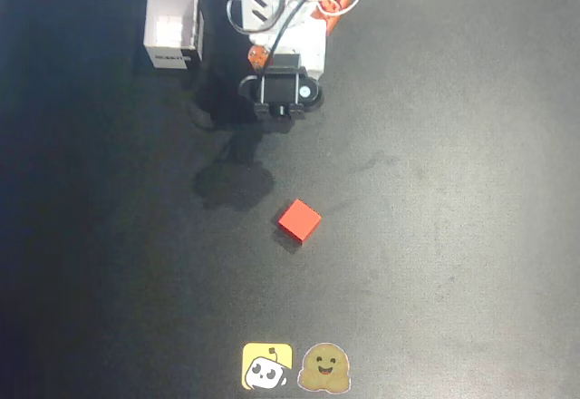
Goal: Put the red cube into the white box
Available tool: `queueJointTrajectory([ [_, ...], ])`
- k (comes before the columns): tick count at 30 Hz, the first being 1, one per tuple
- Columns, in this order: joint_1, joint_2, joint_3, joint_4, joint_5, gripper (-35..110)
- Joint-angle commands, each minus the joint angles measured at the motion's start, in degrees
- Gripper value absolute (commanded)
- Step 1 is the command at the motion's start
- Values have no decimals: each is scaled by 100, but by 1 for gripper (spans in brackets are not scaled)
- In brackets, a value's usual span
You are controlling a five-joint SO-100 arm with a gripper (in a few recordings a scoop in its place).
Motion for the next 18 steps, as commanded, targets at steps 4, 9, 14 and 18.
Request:
queueJointTrajectory([
  [4,44,18,-26,18,-18,0],
  [9,53,18,-26,-158,-255,0],
  [14,0,26,-185,-325,-272,0],
  [18,0,-237,-492,-598,-290,0],
])
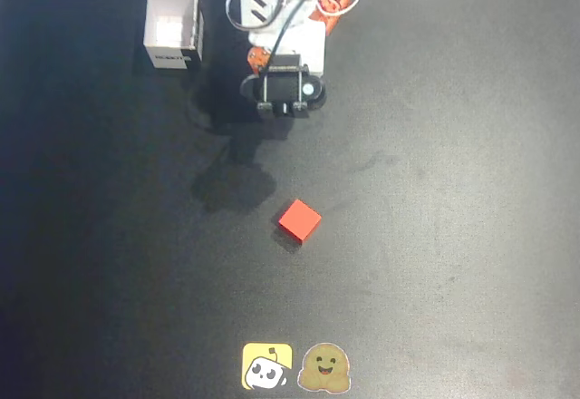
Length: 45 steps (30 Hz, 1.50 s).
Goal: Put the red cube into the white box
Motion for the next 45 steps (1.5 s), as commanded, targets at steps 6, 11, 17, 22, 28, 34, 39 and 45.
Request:
queueJointTrajectory([
  [6,-44,-2619,-1538,-1151,-185,0],
  [11,-193,-4860,-3199,-1230,-272,0],
  [17,-369,-6407,-4271,-1441,-272,0],
  [22,-448,-7374,-5001,-1477,-272,0],
  [28,-510,-8121,-5625,-1485,-272,0],
  [34,-615,-8561,-6064,-1406,-308,0],
  [39,-606,-8640,-6108,-1345,-281,0],
  [45,-650,-8640,-6161,-1327,-492,22],
])
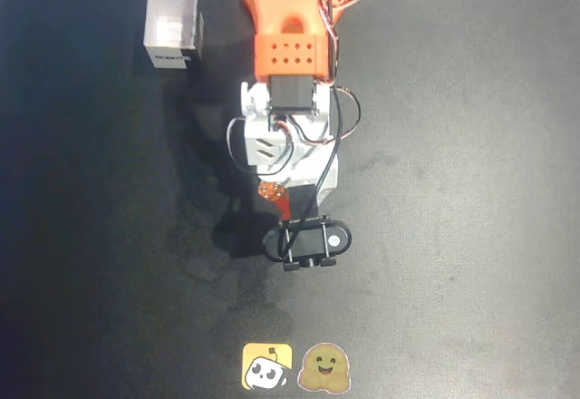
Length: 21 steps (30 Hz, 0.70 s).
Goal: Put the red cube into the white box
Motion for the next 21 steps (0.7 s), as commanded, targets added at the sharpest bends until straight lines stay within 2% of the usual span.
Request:
queueJointTrajectory([
  [1,-88,18,-264,26,-316,22],
  [9,-483,-202,-765,-158,-2417,22],
  [16,-668,-413,-809,-290,-3155,20],
  [21,-624,-554,-738,-387,-3278,20],
])
